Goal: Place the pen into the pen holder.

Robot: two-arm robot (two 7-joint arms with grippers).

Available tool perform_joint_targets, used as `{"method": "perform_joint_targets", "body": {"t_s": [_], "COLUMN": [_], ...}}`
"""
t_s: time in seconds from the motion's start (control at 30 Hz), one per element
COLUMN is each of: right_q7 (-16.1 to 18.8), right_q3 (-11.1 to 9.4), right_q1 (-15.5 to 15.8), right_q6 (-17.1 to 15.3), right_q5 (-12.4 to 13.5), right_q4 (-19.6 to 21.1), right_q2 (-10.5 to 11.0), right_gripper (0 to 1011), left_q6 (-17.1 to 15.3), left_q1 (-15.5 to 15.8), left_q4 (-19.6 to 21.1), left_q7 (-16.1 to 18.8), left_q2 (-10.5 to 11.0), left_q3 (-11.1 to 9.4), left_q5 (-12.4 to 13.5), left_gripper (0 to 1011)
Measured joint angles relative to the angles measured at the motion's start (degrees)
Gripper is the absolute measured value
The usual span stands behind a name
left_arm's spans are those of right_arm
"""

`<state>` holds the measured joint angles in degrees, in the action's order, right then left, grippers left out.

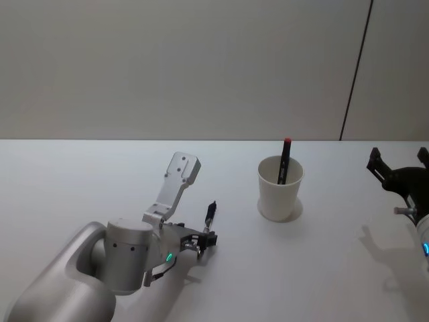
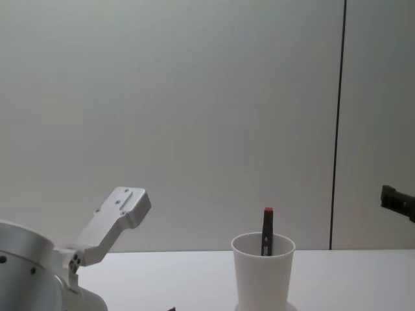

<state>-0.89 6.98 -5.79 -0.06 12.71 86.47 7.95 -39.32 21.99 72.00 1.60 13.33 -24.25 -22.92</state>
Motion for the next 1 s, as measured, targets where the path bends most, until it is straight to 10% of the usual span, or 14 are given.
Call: {"method": "perform_joint_targets", "body": {"t_s": [0.3, 1.0], "right_q7": [0.00, 0.00], "right_q3": [0.00, 0.00], "right_q1": [0.00, 0.00], "right_q6": [0.00, 0.00], "right_q5": [0.00, 0.00], "right_q4": [0.00, 0.00], "right_q2": [0.00, 0.00], "right_gripper": [1002, 1002], "left_q6": [-1.93, -5.62], "left_q1": [0.60, 1.83], "left_q4": [-0.50, -1.69], "left_q7": [1.18, 2.74], "left_q2": [-0.67, -2.20], "left_q3": [-0.12, -0.26], "left_q5": [1.15, 2.92], "left_gripper": [574, 424]}}
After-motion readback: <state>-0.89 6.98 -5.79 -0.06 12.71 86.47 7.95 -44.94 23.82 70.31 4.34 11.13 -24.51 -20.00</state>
